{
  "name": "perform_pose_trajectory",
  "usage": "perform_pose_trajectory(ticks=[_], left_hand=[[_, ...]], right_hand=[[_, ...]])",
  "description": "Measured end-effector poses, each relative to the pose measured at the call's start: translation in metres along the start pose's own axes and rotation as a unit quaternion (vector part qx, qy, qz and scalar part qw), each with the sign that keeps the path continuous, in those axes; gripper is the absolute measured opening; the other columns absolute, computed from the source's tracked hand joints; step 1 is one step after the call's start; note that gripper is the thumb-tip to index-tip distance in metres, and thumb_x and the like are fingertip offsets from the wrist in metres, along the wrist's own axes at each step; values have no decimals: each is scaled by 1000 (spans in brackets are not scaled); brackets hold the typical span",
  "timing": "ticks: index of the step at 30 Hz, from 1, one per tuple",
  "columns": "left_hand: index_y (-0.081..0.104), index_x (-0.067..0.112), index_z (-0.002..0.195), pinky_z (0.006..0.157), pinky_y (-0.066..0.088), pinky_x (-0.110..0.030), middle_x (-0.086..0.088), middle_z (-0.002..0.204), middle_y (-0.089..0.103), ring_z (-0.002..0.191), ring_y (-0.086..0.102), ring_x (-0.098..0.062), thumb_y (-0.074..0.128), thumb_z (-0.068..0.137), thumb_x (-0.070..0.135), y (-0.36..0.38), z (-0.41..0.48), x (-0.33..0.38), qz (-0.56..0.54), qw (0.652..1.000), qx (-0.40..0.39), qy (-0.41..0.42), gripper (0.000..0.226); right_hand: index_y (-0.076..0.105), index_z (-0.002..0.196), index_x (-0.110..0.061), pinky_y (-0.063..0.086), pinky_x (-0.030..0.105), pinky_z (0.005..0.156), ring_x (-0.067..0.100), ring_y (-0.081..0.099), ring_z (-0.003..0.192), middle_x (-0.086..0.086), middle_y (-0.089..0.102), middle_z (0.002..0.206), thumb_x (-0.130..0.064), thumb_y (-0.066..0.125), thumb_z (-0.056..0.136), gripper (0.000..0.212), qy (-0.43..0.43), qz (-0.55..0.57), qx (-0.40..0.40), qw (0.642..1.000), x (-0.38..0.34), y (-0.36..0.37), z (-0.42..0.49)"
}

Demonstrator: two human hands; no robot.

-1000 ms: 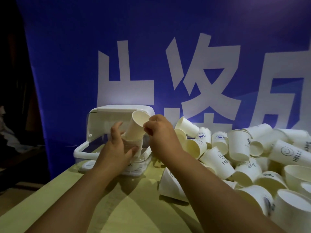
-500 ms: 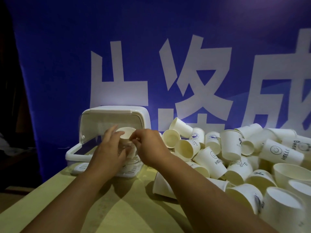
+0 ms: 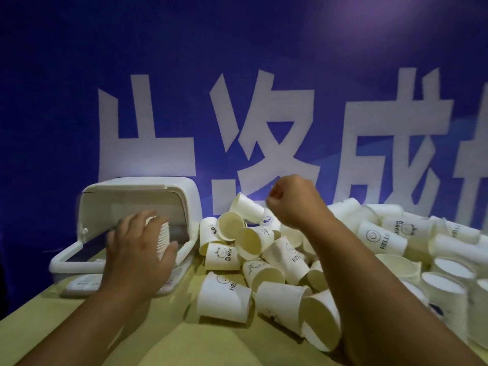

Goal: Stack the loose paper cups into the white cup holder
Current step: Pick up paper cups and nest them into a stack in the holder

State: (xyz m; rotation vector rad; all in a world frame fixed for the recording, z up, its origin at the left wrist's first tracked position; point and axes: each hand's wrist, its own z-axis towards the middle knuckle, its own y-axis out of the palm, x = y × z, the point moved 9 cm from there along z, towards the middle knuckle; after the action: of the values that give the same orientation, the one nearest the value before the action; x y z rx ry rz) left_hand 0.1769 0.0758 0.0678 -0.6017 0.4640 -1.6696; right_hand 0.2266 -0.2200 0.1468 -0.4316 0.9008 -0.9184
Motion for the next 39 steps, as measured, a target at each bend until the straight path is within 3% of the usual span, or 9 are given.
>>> perform_pose_trajectory(ticks=[3, 6, 11, 16, 19, 24, 31, 36, 39], left_hand=[[66, 28, 96, 80, 52, -40, 9, 101, 61, 95, 53, -15, 68, 82, 36, -6, 6, 48, -89, 994, -13, 60, 17], [71, 33, 87, 89, 48, -39, 12, 120, 57, 110, 44, -12, 72, 85, 35, 12, 25, 85, -83, 990, -80, 80, 4], [69, 38, 122, 115, 31, -39, 16, 156, 34, 141, 26, -13, 55, 100, 29, 67, 42, 132, -77, 962, -245, 90, 28], [50, 35, 146, 120, 26, -41, 12, 158, 37, 141, 31, -17, 58, 100, 26, 98, 34, 148, -60, 944, -306, 105, 48], [47, 33, 147, 115, 32, -34, 9, 150, 47, 133, 42, -15, 62, 99, 28, 96, 33, 146, -90, 949, -293, 76, 51], [45, 33, 149, 112, 36, -32, 10, 152, 43, 135, 40, -13, 56, 99, 12, 79, 40, 135, -106, 961, -249, 64, 55], [45, 26, 149, 110, 44, -36, 8, 150, 46, 133, 46, -18, 69, 85, -2, 28, 51, 114, -143, 974, -176, 18, 74], [65, 16, 132, 82, 45, -26, 2, 121, 65, 98, 60, -16, 74, 89, 8, -12, 41, 75, -160, 983, -88, 37, 45], [71, 14, 120, 69, 44, -19, 4, 108, 68, 83, 58, -4, 73, 90, 7, -35, 30, 44, -164, 985, -19, 41, 31]], right_hand=[[68, 110, -15, 55, 33, 78, 23, 62, 87, 5, 67, 106, -21, 68, 88, 23, 59, -59, -11, 996, 48, -10, 14], [60, 122, -12, 48, 29, 78, 23, 57, 91, 7, 64, 118, -23, 71, 88, 37, 89, -104, -78, 987, 74, -1, 18], [56, 129, -10, 52, 30, 93, 21, 59, 98, 8, 62, 121, -23, 69, 92, 41, 95, -138, -149, 975, 87, 9, 14], [58, 121, -7, 52, 29, 88, 23, 62, 98, 9, 62, 109, -17, 68, 92, 33, 98, -154, -169, 969, 91, 12, 13], [57, 122, -5, 43, 25, 78, 20, 53, 91, 6, 52, 100, -13, 65, 92, 31, 93, -187, -170, 963, 90, 9, 14], [60, 120, -4, 38, 25, 66, 18, 47, 79, 6, 47, 95, -10, 62, 93, 29, 102, -179, -124, 971, 86, -8, 17], [62, 127, -9, 53, 34, 93, 26, 59, 100, 12, 61, 117, -13, 76, 85, 44, 80, -76, -39, 993, 58, -34, 18], [66, 119, -15, 55, 31, 74, 25, 62, 94, 6, 63, 110, -15, 72, 90, 30, 36, 67, -2, 997, 30, -25, 9], [68, 115, -18, 54, 31, 75, 23, 63, 91, 5, 66, 109, -19, 70, 92, 23, 9, 120, 1, 993, 8, -13, 1]])
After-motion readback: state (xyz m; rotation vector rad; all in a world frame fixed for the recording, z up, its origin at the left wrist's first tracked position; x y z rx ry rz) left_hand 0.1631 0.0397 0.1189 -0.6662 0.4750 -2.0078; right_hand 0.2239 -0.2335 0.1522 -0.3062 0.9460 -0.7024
